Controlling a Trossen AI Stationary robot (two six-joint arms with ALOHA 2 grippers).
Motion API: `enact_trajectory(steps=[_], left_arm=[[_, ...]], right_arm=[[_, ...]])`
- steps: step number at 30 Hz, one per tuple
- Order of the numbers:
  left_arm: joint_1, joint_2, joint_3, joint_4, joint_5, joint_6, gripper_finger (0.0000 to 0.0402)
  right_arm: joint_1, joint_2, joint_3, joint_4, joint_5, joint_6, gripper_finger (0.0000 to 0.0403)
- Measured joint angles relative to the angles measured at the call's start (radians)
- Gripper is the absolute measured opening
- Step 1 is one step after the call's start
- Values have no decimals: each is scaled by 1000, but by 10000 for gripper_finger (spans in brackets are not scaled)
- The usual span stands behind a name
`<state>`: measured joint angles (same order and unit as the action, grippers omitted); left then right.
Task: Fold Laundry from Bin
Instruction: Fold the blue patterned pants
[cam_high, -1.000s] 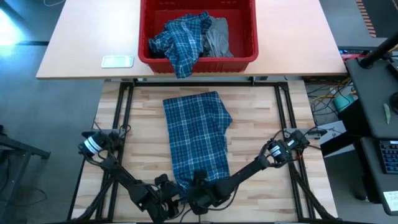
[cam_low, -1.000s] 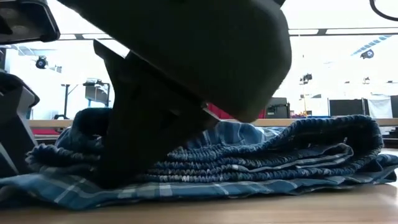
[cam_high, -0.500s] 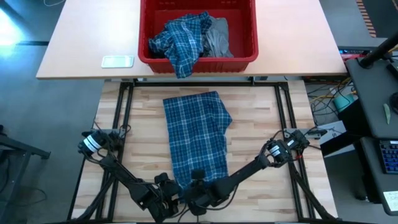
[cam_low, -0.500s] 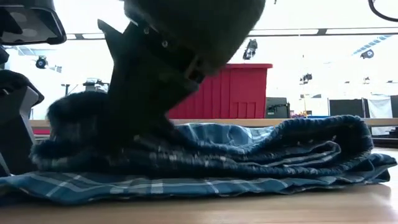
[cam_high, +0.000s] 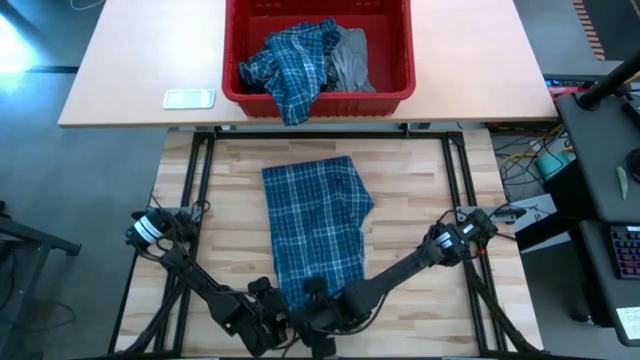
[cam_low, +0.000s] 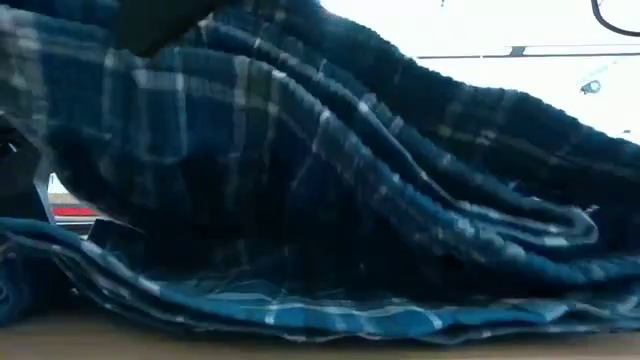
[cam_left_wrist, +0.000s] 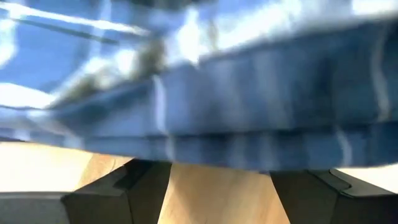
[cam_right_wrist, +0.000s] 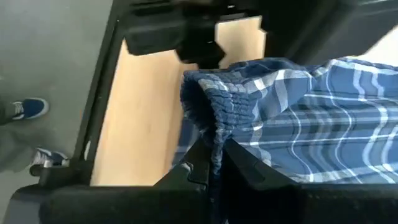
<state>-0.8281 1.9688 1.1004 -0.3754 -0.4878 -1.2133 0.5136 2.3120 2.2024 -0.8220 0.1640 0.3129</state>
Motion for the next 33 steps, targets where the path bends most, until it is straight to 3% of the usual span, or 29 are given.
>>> enact_trajectory(steps=[9, 13, 18, 22, 25, 29, 33], left_arm=[[9, -34, -3, -14, 52, 0, 247], [13, -67, -5, -27, 121, -12, 247], [11, -170, -8, -137, 191, -107, 247], [28, -284, -7, -278, 157, -142, 247], [41, -353, -5, -259, 82, -99, 247], [80, -354, -3, -146, 16, -28, 247], [125, -306, -2, -68, 7, 42, 247]], right_arm=[[-11, 28, -155, 195, -63, 39, 13], [-11, 28, -183, 202, -98, 43, 20], [-13, 27, -159, 195, -174, 85, 97], [-5, 10, -79, 187, -154, 80, 178], [2, -16, 0, 109, -127, 73, 222], [22, -32, 58, -106, -91, 83, 248], [33, -32, 36, -68, -87, 91, 251]])
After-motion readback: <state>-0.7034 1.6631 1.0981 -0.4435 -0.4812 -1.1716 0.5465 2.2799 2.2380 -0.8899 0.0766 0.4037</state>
